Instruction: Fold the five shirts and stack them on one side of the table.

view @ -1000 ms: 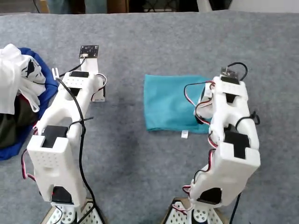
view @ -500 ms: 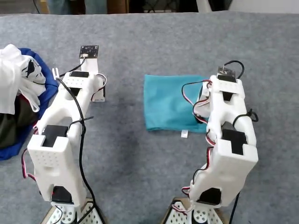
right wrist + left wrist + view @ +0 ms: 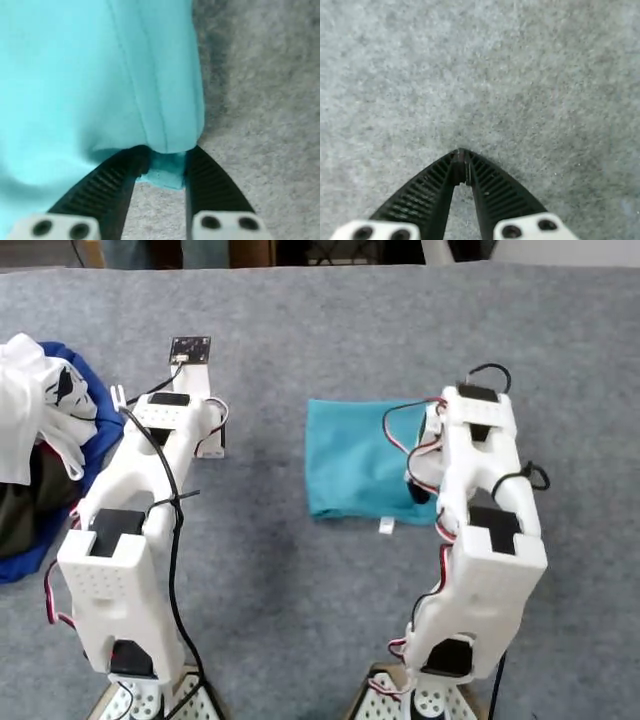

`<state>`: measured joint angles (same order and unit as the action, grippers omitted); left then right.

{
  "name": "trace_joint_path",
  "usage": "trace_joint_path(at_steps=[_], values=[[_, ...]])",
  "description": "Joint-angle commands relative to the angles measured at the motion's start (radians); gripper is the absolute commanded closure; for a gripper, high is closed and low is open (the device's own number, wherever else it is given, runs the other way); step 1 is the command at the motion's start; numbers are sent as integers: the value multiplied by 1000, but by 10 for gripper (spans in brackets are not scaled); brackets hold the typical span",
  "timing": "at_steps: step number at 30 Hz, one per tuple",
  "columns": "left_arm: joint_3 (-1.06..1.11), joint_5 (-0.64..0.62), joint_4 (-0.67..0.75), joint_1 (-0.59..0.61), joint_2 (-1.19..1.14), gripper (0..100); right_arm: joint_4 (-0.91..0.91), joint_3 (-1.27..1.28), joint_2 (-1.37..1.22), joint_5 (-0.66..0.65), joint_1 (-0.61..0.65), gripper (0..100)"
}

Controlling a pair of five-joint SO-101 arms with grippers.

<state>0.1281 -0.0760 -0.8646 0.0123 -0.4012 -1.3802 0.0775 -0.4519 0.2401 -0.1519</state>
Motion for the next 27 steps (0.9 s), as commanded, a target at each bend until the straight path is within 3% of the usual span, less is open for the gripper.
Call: trace_joint_path(at_steps=[1,14,21,27], values=[[-4,-6,11,10,34,971,17,-30,2,9,34,944],[-1,-6,9,10,34,971,32,-48,-13,11,29,984],[-1,-6,9,10,34,971,-64,-214,-13,-137,3,984],[-2,-5,9,10,34,971,-126,-430,-21,-322,-141,984]])
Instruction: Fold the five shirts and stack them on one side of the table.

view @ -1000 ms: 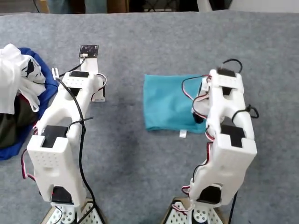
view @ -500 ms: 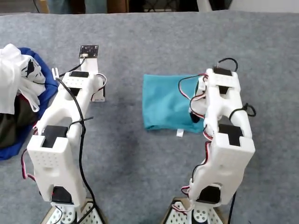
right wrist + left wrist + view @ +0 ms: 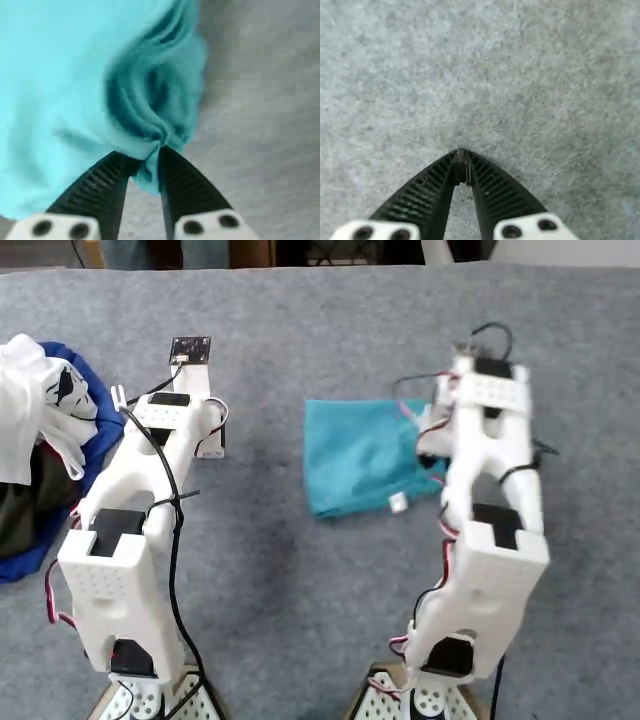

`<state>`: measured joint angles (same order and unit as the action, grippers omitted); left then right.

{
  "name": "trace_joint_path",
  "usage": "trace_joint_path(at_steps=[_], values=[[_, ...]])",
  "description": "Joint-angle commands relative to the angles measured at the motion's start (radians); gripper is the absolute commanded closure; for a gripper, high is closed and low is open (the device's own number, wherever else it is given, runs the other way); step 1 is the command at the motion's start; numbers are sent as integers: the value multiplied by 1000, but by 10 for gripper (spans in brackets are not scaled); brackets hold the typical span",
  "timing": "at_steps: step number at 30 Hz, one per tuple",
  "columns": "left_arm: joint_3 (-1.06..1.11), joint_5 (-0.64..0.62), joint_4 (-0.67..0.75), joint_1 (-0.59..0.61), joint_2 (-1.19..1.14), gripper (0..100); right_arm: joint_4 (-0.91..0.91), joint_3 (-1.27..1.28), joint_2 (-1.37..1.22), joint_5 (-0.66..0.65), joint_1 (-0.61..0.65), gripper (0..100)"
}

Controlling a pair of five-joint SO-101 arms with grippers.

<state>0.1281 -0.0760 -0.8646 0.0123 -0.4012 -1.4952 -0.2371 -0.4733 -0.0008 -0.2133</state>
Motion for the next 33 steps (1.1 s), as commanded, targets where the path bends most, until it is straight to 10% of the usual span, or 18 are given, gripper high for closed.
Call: trace_joint_path(at_steps=[1,8,33], values=[[-2,-5,9,10,34,971,-11,-142,1,-114,-104,984],[-5,-5,9,10,34,971,-38,-203,-62,-236,-186,984],[-415,-57,-245,-101,66,971,-152,-291,-28,-32,259,983]])
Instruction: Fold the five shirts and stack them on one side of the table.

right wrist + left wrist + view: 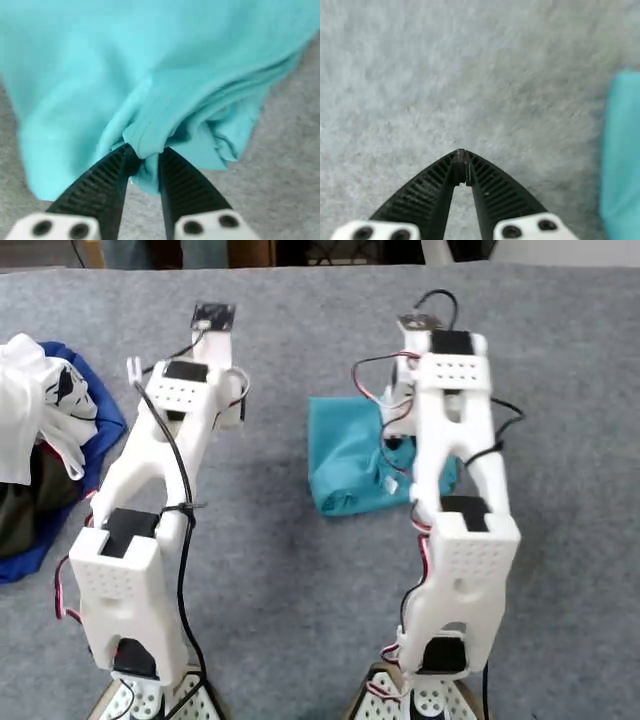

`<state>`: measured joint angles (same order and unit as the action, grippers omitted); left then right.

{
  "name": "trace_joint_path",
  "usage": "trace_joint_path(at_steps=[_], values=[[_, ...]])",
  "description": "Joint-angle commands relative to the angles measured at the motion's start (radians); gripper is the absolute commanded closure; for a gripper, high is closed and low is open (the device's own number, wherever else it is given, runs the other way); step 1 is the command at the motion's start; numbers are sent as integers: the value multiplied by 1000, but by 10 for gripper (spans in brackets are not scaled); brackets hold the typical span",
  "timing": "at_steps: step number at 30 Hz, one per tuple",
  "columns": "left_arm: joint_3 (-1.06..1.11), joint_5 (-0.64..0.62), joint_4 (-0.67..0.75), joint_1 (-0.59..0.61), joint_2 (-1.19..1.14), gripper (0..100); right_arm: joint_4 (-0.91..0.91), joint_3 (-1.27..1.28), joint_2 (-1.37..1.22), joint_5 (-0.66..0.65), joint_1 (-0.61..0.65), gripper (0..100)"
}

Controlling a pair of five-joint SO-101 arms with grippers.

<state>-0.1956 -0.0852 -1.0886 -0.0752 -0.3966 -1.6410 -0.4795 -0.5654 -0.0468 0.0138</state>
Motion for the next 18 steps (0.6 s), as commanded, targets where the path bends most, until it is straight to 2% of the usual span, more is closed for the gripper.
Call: trace_joint_path(at_steps=[1,5,12,18], values=[[-91,-71,-17,-19,61,970,-6,-48,64,14,28,983],[-99,-120,-9,-96,61,970,-20,-45,62,6,-44,983],[-97,-195,132,-252,35,967,-28,8,25,-37,-109,980],[-119,-212,190,-306,-69,967,-18,81,12,-44,-184,980]])
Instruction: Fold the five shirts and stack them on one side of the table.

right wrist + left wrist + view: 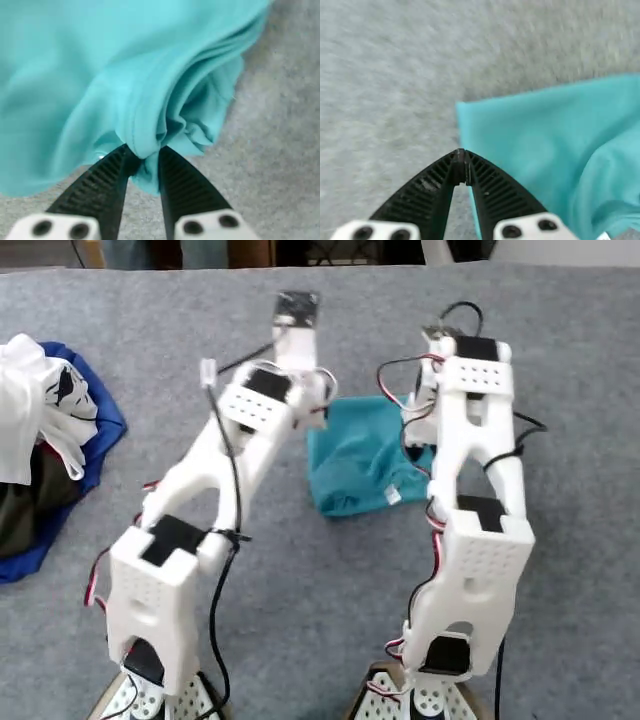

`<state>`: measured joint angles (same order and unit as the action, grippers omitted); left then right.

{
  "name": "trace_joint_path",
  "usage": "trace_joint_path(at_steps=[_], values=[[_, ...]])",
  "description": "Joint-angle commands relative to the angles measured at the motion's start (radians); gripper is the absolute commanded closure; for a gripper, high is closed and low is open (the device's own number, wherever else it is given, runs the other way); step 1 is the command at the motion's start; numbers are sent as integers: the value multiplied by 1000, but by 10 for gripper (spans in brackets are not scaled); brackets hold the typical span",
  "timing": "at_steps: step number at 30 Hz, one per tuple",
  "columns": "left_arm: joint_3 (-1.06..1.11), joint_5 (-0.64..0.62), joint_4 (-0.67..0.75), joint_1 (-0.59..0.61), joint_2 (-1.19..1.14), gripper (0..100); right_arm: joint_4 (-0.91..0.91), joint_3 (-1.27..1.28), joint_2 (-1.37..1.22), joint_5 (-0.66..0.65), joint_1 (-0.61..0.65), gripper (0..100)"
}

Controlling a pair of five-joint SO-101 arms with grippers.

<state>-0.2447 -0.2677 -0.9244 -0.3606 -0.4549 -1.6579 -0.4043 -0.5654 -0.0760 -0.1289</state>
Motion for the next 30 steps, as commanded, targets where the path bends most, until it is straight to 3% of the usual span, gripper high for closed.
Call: trace_joint_path(at_steps=[1,11,19,24,30], values=[[-90,-40,20,-28,-28,967,-2,10,12,-18,-52,980],[-268,-51,20,-68,-218,970,-3,10,12,-49,-121,980],[-320,-51,15,31,-353,971,-3,12,12,-49,-118,980],[-392,-49,-84,70,-370,971,-3,12,12,-49,-118,979],[-470,-44,-109,79,-430,971,26,61,10,-49,-112,828]])
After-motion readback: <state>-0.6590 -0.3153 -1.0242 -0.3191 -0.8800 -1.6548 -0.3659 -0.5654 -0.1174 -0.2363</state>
